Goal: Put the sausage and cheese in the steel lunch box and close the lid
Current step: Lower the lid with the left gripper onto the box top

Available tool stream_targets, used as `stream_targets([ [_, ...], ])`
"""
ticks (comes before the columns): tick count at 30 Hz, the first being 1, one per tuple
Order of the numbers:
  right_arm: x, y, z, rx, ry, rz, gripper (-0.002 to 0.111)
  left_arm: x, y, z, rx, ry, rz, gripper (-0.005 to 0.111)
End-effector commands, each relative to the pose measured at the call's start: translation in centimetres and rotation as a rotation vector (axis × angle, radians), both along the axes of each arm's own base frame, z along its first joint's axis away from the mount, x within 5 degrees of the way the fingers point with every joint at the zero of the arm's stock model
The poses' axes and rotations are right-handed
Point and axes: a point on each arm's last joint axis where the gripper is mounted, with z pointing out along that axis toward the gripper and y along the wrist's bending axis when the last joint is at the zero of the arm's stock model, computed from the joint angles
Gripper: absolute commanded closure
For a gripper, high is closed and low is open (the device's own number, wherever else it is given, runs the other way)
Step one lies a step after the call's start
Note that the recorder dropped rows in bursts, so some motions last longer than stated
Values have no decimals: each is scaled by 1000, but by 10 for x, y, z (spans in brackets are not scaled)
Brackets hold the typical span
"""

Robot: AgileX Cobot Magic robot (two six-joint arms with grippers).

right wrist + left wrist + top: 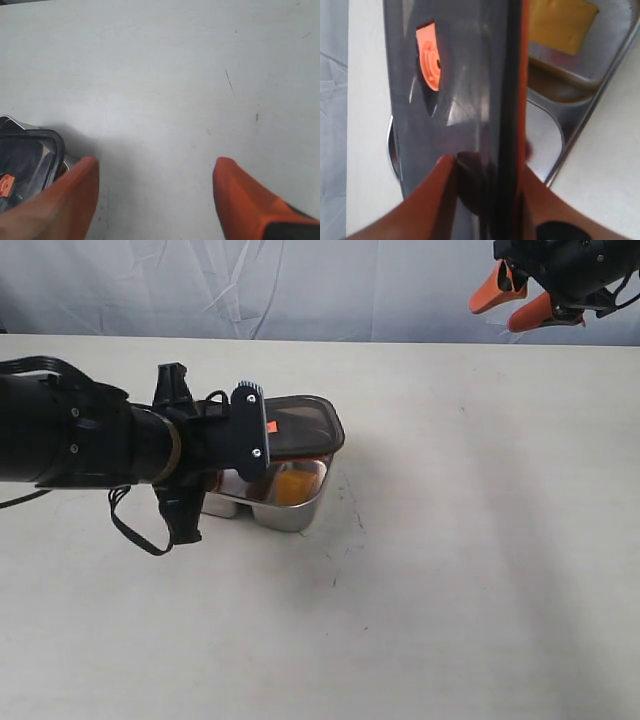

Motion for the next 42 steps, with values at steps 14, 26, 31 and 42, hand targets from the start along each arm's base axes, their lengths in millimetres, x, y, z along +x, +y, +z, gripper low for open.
stream_targets([
  [14, -6, 3, 7, 70, 36, 26, 46, -25, 8, -34, -108, 215, 218, 94],
  [26, -6, 4, 8, 82, 37, 24, 46, -31, 15, -40, -61, 240, 247, 48],
  [31, -6, 4, 8, 82, 37, 24, 46, -31, 18, -39, -32, 240, 268, 46],
  [42, -7, 8, 8, 110, 50, 28, 46, -38, 31, 13, -84, 121, 316, 46],
])
